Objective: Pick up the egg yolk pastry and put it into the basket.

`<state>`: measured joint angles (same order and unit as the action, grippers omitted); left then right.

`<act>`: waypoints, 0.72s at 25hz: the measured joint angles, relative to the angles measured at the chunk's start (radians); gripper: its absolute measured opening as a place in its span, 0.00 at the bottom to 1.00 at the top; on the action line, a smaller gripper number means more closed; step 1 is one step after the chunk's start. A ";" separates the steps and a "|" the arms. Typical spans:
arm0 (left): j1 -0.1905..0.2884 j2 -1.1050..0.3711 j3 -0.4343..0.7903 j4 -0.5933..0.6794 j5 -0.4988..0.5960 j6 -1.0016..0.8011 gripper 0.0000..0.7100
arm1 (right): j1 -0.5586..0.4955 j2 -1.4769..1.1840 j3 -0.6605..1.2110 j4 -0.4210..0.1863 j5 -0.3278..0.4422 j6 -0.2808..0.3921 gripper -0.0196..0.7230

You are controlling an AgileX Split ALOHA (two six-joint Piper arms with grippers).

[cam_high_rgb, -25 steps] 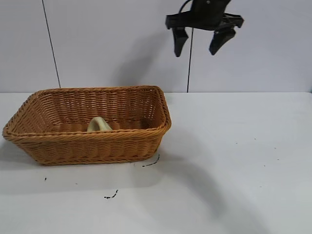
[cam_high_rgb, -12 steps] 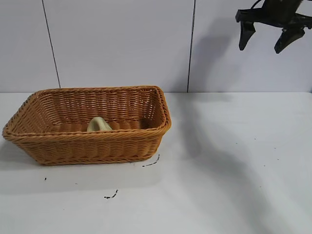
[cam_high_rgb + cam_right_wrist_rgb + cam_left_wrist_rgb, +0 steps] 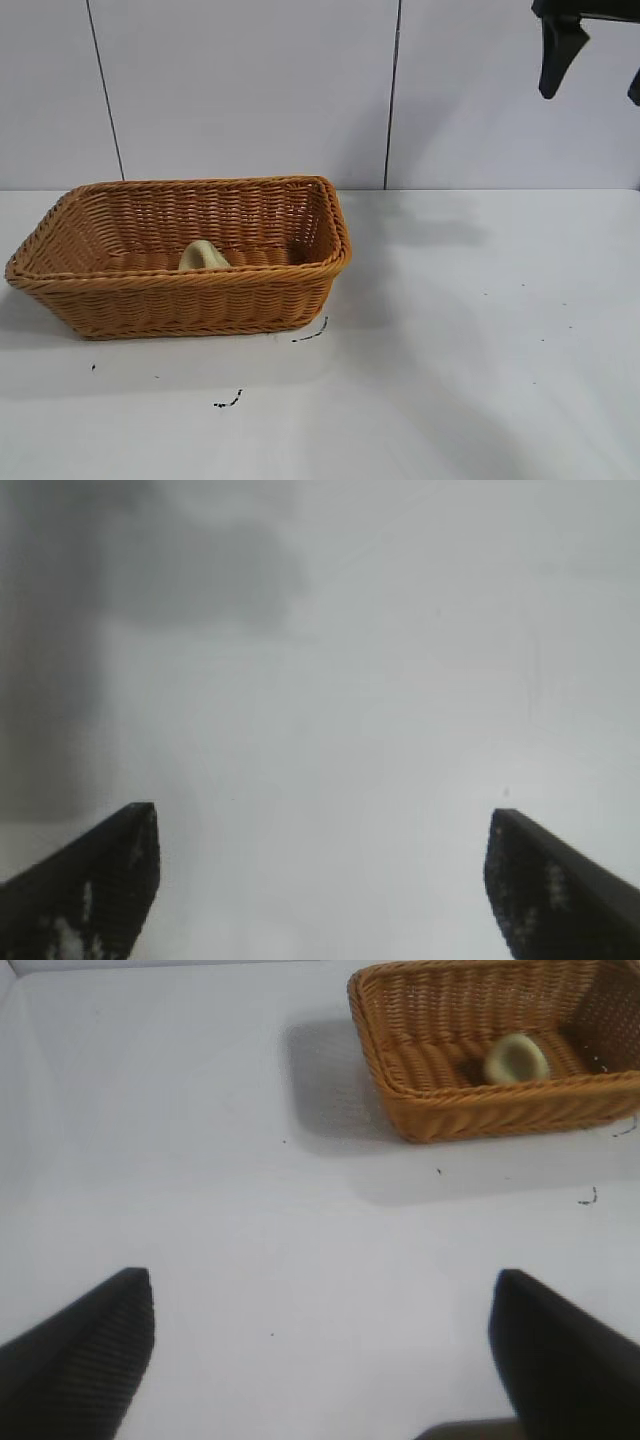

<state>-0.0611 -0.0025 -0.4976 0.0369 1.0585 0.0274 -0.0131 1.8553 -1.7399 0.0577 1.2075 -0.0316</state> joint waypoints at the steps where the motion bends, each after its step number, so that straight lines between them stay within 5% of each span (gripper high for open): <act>1: 0.000 0.000 0.000 0.000 0.000 0.000 0.98 | 0.000 -0.045 0.070 0.000 0.000 -0.006 0.88; 13: 0.000 0.000 0.000 0.000 0.000 0.000 0.98 | 0.000 -0.705 0.775 0.001 0.004 -0.065 0.88; 18: 0.000 0.000 0.000 0.000 0.000 0.000 0.98 | 0.000 -0.979 0.992 0.001 -0.055 -0.068 0.88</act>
<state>-0.0611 -0.0025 -0.4976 0.0369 1.0585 0.0274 -0.0131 0.8762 -0.7478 0.0586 1.1528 -0.0995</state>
